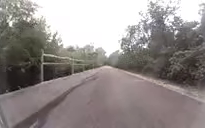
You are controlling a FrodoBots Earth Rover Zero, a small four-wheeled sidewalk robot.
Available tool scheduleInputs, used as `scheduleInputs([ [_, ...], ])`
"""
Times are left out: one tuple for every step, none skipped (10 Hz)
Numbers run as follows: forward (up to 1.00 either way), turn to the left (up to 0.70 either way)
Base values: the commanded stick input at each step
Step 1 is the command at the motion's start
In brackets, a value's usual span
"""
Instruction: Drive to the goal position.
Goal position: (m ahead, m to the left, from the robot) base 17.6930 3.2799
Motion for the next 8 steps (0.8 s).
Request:
scheduleInputs([
  [0.7,0.0],
  [0.7,0.0],
  [0.7,0.0],
  [0.7,0.0],
  [0.7,0.0],
  [0.7,-0.01],
  [0.7,-0.06],
  [0.7,-0.11],
])
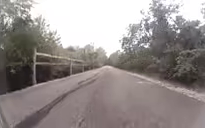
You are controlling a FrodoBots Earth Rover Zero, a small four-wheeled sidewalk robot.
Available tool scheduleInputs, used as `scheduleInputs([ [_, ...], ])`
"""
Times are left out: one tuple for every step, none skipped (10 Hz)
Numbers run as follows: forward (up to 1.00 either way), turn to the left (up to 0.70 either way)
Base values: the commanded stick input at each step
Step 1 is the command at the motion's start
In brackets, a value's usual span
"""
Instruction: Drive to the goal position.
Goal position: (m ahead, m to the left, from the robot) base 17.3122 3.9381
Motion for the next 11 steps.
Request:
scheduleInputs([
  [0.7,-0.16],
  [0.7,-0.29],
  [0.7,0.0],
  [0.7,0.0],
  [0.7,0.0],
  [0.7,0.0],
  [0.7,0.0],
  [0.7,0.0],
  [0.7,0.0],
  [0.7,0.0],
  [0.7,0.0],
])
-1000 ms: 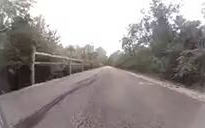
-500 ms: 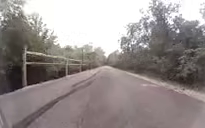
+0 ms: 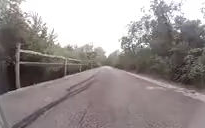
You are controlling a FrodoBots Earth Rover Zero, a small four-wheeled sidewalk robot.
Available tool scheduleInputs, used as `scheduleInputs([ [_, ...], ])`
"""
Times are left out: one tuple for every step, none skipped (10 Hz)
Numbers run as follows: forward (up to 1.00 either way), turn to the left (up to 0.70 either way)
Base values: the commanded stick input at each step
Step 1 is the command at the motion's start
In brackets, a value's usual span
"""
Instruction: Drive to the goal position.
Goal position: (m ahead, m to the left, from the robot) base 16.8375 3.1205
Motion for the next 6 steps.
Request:
scheduleInputs([
  [0.7,0.0],
  [0.7,0.0],
  [0.7,0.0],
  [0.7,0.0],
  [0.7,0.0],
  [0.7,0.0],
])
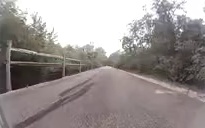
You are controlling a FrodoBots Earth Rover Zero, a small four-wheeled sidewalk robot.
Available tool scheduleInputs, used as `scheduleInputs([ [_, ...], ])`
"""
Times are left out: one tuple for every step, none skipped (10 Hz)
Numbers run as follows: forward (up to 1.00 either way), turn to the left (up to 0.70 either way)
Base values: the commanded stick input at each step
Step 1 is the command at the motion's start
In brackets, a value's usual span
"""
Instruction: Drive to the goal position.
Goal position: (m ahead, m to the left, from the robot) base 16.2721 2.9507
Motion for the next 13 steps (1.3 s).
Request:
scheduleInputs([
  [0.7,0.0],
  [0.7,0.0],
  [0.7,0.0],
  [0.7,0.0],
  [0.7,0.0],
  [0.7,0.0],
  [0.7,0.0],
  [0.7,0.0],
  [0.7,0.0],
  [0.7,0.0],
  [0.7,0.0],
  [0.7,0.0],
  [0.7,0.0],
])
